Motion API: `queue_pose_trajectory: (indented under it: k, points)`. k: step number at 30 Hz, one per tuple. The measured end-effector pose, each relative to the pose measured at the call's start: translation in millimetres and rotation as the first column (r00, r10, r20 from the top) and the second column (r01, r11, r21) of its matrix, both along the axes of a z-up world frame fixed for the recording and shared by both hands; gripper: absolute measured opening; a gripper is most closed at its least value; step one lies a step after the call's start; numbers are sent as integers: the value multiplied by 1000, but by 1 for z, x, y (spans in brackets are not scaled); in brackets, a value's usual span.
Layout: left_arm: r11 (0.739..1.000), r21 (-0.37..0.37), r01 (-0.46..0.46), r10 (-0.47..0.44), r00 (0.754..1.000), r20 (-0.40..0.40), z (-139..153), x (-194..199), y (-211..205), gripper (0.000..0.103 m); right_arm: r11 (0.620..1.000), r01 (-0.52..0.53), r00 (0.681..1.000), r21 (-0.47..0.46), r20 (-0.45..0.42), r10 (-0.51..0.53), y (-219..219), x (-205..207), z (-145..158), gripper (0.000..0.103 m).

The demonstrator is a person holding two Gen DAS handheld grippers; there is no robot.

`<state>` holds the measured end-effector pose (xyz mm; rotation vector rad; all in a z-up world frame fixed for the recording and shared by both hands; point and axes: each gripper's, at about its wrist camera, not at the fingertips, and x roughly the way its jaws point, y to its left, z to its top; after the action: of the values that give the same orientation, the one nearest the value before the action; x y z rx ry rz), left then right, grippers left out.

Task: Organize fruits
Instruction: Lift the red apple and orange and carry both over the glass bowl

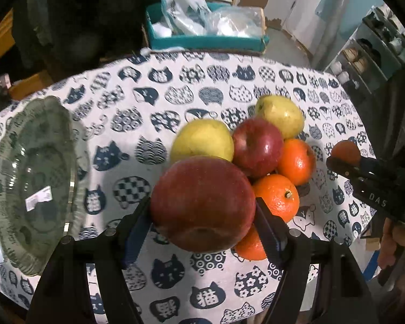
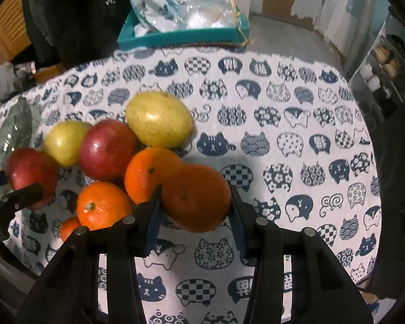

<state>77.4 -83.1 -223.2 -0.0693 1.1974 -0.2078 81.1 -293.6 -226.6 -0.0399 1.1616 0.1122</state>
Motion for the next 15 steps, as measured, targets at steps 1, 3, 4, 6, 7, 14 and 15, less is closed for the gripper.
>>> queue_pose_trajectory:
  k: [1, 3, 4, 6, 7, 14, 15]
  points:
    - [1000, 4, -2, 1, 1000, 9, 3, -1, 2, 75, 1000, -1, 1000, 4, 9, 1, 1, 0, 4, 44]
    - [1000, -2, -9, 9, 1000, 14, 7, -2, 7, 75, 1000, -5, 1000, 4, 30, 5, 3, -1, 11, 44]
    - [1000, -6, -13, 14, 1000, 14, 7, -3, 8, 75, 1000, -7, 999, 6, 37, 6, 5, -1, 15, 44]
    - [1000, -8, -22, 22, 1000, 20, 10, -5, 12, 75, 1000, -13, 999, 12, 51, 12, 9, -1, 20, 44]
    - [1000, -3, -24, 24, 999, 29, 12, -6, 14, 75, 1000, -17, 998, 7, 62, 16, 11, -1, 24, 44]
    - [999, 17, -46, 44, 994, 103, 35, -13, 25, 75, 999, -41, 992, 16, 122, 39, 26, -3, 46, 44]
    - [999, 21, -48, 46, 992, 114, 38, -14, 27, 75, 999, -44, 991, 20, 130, 41, 28, -3, 49, 44]
